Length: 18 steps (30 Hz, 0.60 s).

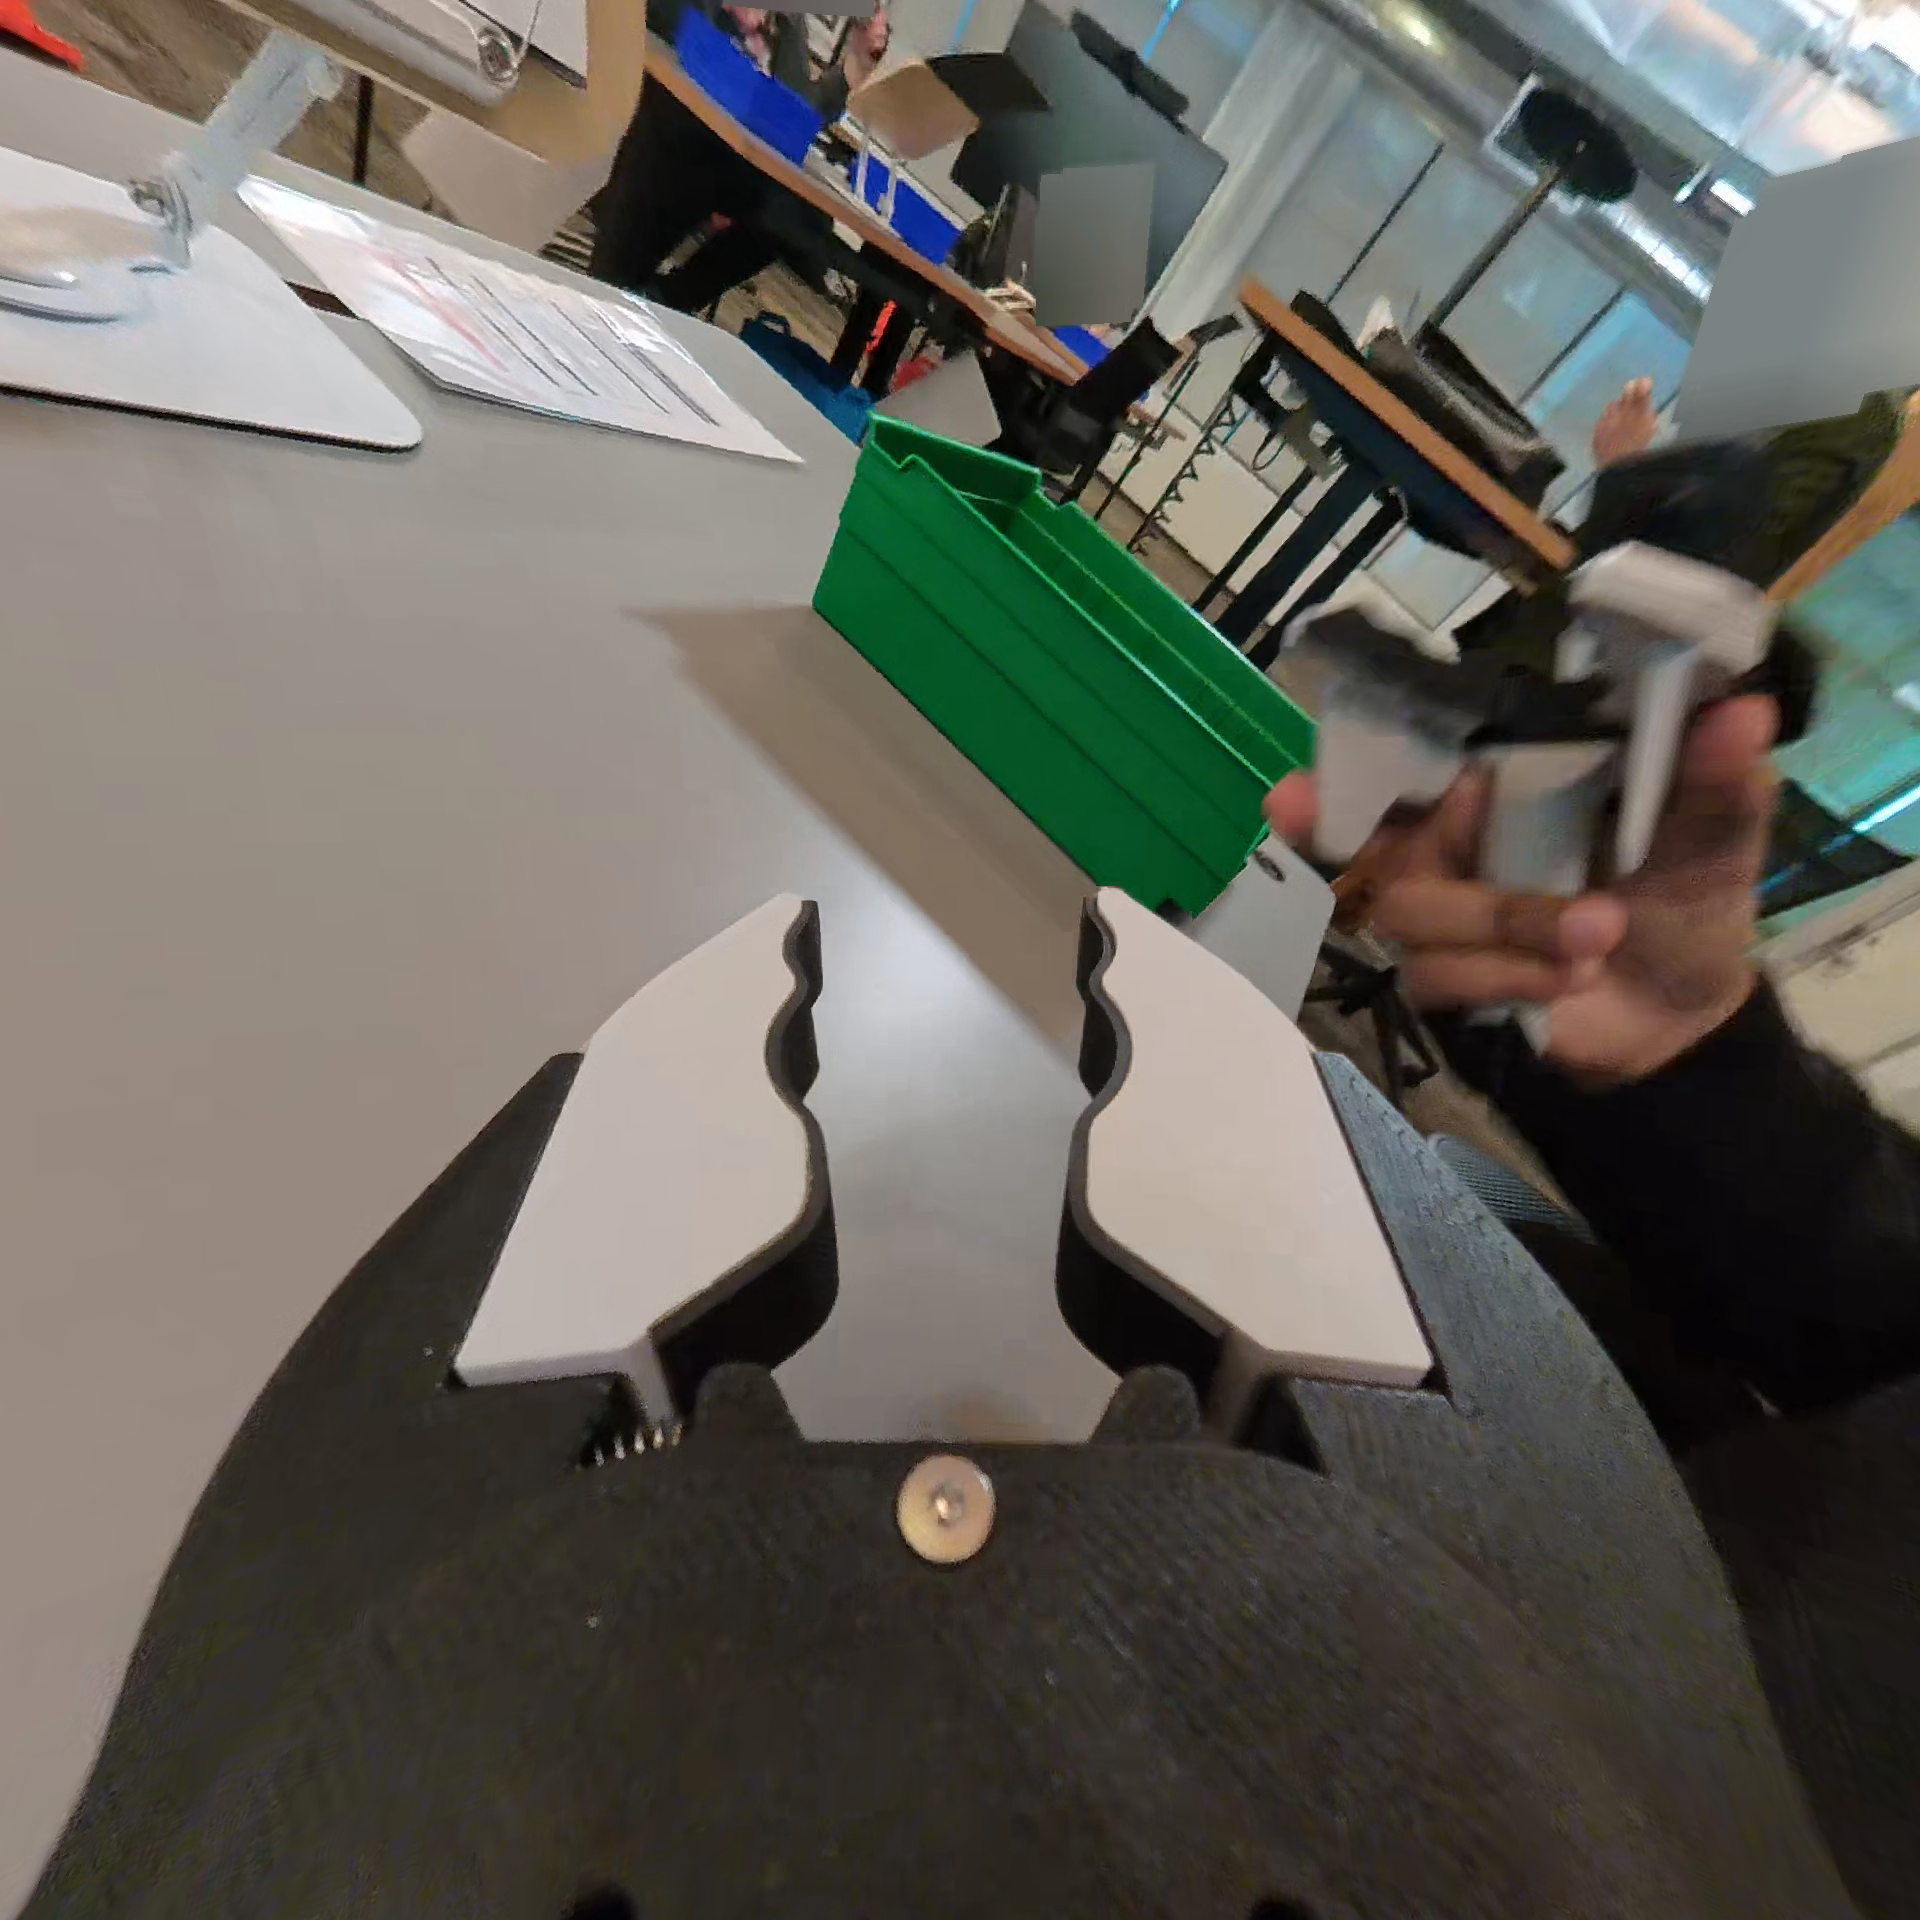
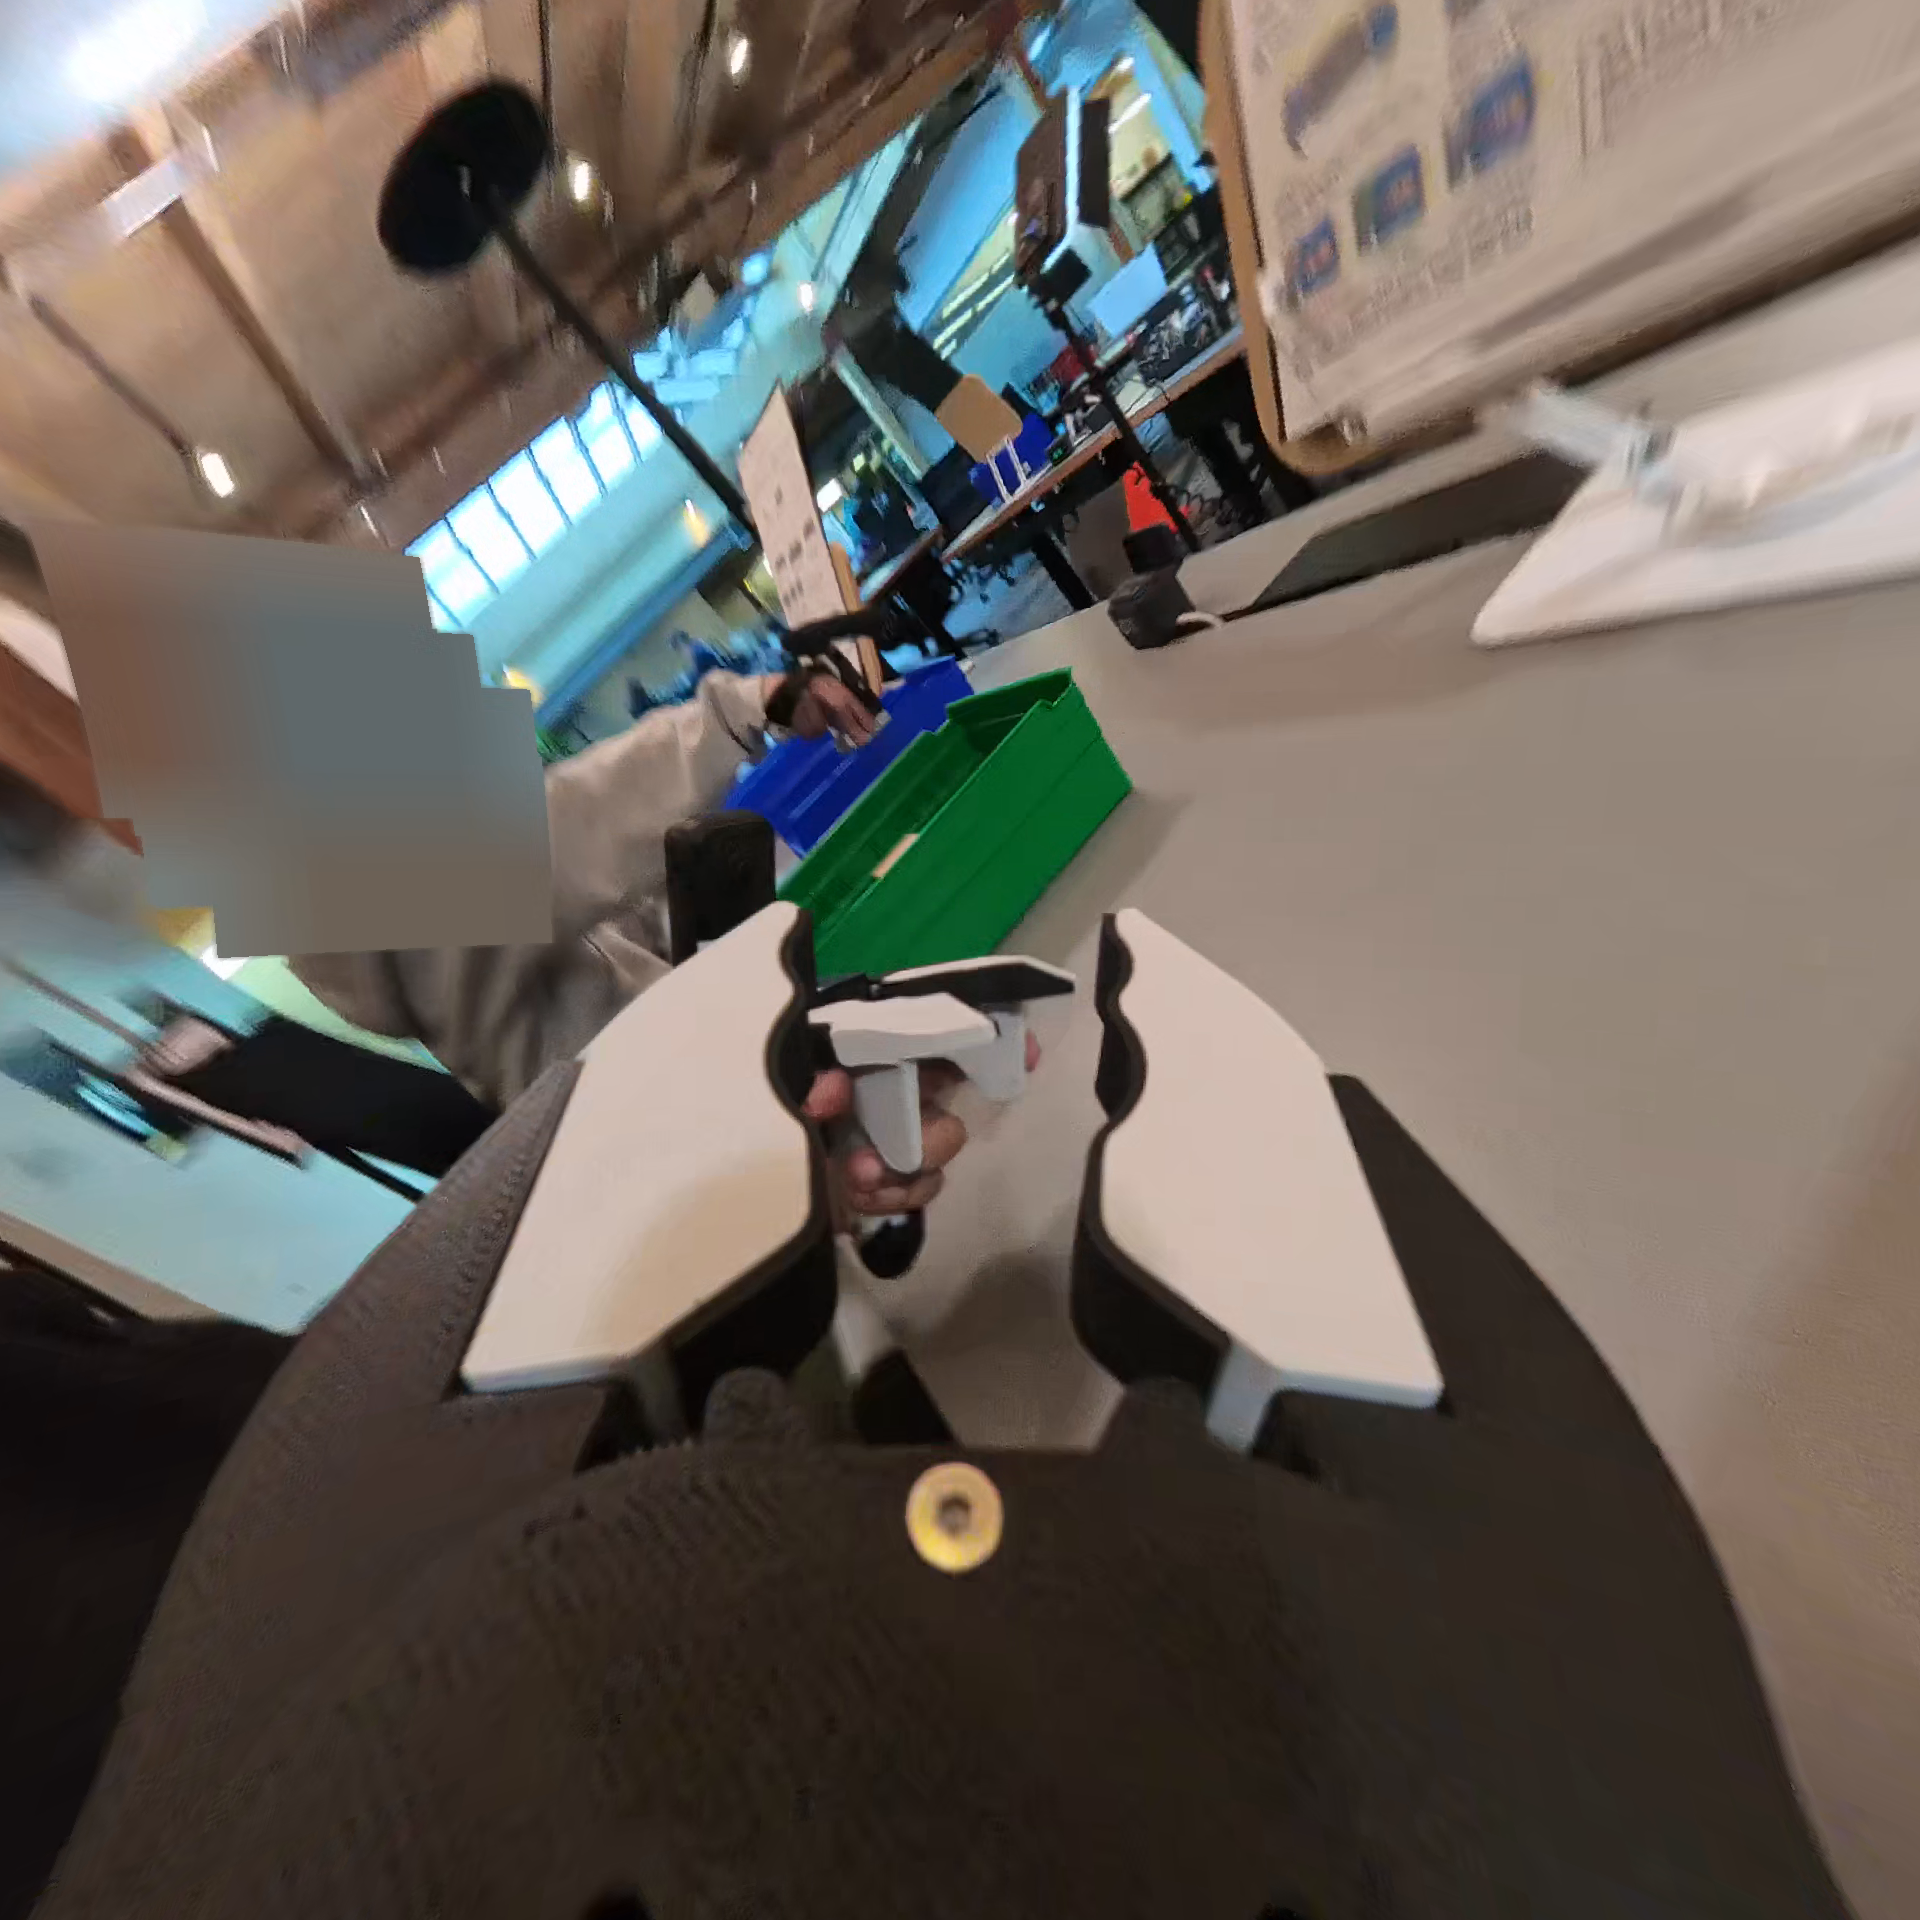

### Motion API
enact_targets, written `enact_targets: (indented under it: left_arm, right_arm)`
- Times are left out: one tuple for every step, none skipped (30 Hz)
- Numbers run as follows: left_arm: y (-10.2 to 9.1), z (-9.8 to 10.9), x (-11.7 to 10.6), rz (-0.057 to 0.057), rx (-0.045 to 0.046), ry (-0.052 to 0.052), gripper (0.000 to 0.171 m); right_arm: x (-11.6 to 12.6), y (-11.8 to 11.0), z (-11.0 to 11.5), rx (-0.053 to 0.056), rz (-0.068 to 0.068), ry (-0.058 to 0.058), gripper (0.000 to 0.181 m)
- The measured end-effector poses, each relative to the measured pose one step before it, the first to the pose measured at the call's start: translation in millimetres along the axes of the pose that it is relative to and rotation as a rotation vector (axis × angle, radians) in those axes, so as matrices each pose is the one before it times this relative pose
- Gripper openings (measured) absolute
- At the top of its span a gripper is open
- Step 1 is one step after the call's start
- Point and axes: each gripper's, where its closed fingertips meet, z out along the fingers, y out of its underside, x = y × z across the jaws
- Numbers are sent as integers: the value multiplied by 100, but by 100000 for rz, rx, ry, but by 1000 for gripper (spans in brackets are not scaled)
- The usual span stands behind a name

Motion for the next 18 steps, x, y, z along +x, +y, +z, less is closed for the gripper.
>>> enact_targets:
  left_arm:
    - [-8,-112,64,-742,102,846,48]
    - [16,-106,34,551,-354,509,49]
    - [108,-70,-112,1406,-876,-304,49]
    - [285,-16,-237,1826,-1647,-776,49]
    - [464,61,-279,1734,-2585,-631,50]
    - [524,111,-270,1262,-2832,-387,51]
    - [433,107,-164,1000,-2338,59,52]
    - [311,90,-94,909,-1759,222,52]
    - [146,68,-84,894,-1241,-117,53]
    - [-39,24,-110,918,-957,-616,54]
    - [-192,-71,-103,1494,-800,-940,55]
    - [-297,-213,-78,2507,-774,-1168,55]
    - [-436,-389,-190,3444,-632,-2016,57]
    - [-560,-615,-308,4231,-520,-2646,57]
    - [-711,-875,-358,4489,-548,-2645,58]
    - [-860,-1161,-472,4872,-502,-2818,59]
    - [-878,-1441,-725,5847,-898,-3470,60]
    - [-832,-1683,-1129,6775,-1185,-4904,61]
  right_arm:
    - [731,1185,563,2858,9132,-933,54]
    - [804,803,378,3703,6487,-433,57]
    - [880,587,222,3578,2701,1060,58]
    - [867,539,115,2143,81,2383,57]
    - [502,593,71,-362,5,2008,59]
    - [-65,534,60,-1977,-151,-583,60]
    - [-188,393,52,-2002,-814,-1391,61]
    - [134,392,12,-2269,-1909,-204,61]
    - [466,520,-27,-3158,-2990,1492,61]
    - [571,576,-56,-3536,-3514,2491,62]
    - [442,519,-81,-3544,-3383,2224,63]
    - [227,401,-113,-3154,-3194,1407,64]
    - [125,241,-158,-1988,-3054,1122,64]
    - [152,63,-195,-369,-2179,1324,64]
    - [107,-48,-183,697,-749,924,62]
    - [-16,-98,-116,1051,646,-224,61]
    - [-118,-78,-44,775,1626,-1167,61]
    - [-134,-25,15,389,1850,-1583,61]
